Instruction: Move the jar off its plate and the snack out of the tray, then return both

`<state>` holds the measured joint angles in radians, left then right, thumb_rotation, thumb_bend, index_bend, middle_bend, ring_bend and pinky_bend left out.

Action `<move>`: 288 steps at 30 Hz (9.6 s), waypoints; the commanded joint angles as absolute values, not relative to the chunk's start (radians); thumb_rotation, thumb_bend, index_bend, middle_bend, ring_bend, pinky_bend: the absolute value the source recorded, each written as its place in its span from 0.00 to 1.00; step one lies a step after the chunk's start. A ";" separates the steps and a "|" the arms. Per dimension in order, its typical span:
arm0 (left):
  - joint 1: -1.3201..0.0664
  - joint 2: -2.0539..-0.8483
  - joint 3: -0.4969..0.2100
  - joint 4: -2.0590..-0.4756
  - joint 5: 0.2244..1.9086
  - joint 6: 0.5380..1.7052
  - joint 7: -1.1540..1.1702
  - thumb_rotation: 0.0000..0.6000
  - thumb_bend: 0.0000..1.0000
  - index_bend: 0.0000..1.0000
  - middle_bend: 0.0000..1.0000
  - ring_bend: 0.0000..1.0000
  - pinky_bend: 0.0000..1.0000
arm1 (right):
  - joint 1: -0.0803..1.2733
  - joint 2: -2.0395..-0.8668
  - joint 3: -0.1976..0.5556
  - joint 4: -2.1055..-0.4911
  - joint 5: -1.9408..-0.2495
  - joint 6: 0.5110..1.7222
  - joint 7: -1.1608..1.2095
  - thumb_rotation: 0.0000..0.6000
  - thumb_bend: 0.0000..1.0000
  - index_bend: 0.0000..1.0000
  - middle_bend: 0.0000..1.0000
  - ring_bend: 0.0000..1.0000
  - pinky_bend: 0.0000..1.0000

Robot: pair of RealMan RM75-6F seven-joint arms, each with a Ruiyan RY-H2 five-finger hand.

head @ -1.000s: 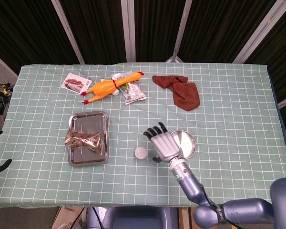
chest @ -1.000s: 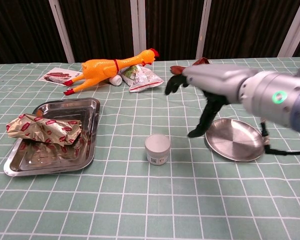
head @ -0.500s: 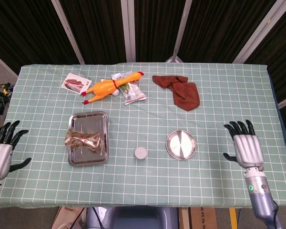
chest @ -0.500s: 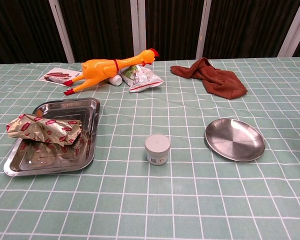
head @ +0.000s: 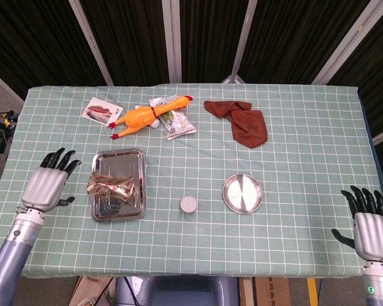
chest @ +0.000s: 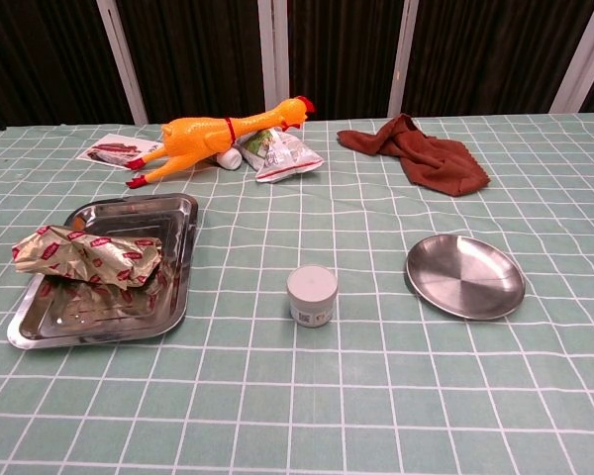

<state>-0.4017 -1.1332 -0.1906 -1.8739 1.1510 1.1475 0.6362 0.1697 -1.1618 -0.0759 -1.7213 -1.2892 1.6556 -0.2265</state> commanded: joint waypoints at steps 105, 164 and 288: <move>-0.890 -2.041 -0.228 -0.687 1.368 0.980 0.145 1.00 0.28 0.37 0.25 0.12 0.26 | 0.054 -1.228 0.160 -1.617 -1.270 1.545 -0.193 1.00 0.13 0.24 0.14 0.12 0.00; -0.216 -1.216 -0.064 -1.484 1.544 1.642 -0.017 1.00 0.17 0.29 0.11 0.01 0.17 | 0.545 -1.536 0.226 -1.934 -1.131 1.027 -0.634 1.00 0.09 0.24 0.14 0.14 0.00; -0.184 -1.240 -0.128 -1.462 1.548 1.604 -0.029 1.00 0.17 0.29 0.10 0.02 0.18 | 0.523 -1.295 0.163 -1.770 -0.978 1.199 -0.425 1.00 0.15 0.22 0.19 0.15 0.00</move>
<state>-0.1838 -1.2401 -0.1281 -1.4622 1.5478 1.6039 -0.0288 0.5620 -1.3456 0.1697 -1.7313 -0.9422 1.1380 -0.4324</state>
